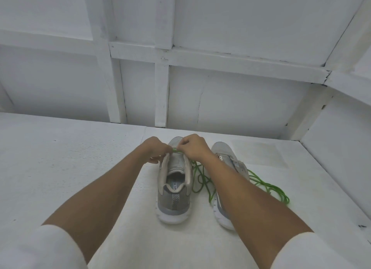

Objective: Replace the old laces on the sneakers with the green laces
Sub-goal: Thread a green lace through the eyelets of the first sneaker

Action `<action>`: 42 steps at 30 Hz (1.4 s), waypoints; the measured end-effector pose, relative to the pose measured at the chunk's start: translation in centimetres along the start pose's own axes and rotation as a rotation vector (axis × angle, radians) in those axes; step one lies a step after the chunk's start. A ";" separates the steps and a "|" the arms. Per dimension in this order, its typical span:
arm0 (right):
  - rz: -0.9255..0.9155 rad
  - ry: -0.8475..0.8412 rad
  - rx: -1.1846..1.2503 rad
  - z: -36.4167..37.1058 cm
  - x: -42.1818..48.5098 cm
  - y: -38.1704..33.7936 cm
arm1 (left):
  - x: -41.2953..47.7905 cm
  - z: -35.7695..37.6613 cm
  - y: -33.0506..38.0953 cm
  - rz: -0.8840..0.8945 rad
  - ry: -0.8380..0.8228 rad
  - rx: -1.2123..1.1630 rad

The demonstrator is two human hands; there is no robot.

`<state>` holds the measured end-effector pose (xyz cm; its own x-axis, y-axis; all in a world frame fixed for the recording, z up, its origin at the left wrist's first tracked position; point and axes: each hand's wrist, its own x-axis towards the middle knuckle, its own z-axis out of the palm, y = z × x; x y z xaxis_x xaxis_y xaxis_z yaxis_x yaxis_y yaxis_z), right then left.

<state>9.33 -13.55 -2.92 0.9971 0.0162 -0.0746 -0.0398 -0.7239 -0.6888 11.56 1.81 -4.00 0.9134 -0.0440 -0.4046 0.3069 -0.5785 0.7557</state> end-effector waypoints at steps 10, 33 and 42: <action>0.057 -0.045 0.028 1.0 0.7 0.5 | 0.4 0.1 -1.0 -0.088 -0.021 -0.240; 0.093 -0.039 -0.025 1.7 1.1 0.5 | 0.6 0.1 -1.3 -0.087 -0.027 -0.264; 0.099 -0.027 -0.055 2.1 1.4 0.5 | 0.9 0.2 -1.4 -0.092 -0.008 -0.280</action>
<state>10.54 -12.44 -4.87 0.9863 -0.0390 -0.1604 -0.1336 -0.7595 -0.6366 11.90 2.40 -5.60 0.8765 -0.0091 -0.4813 0.4511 -0.3335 0.8278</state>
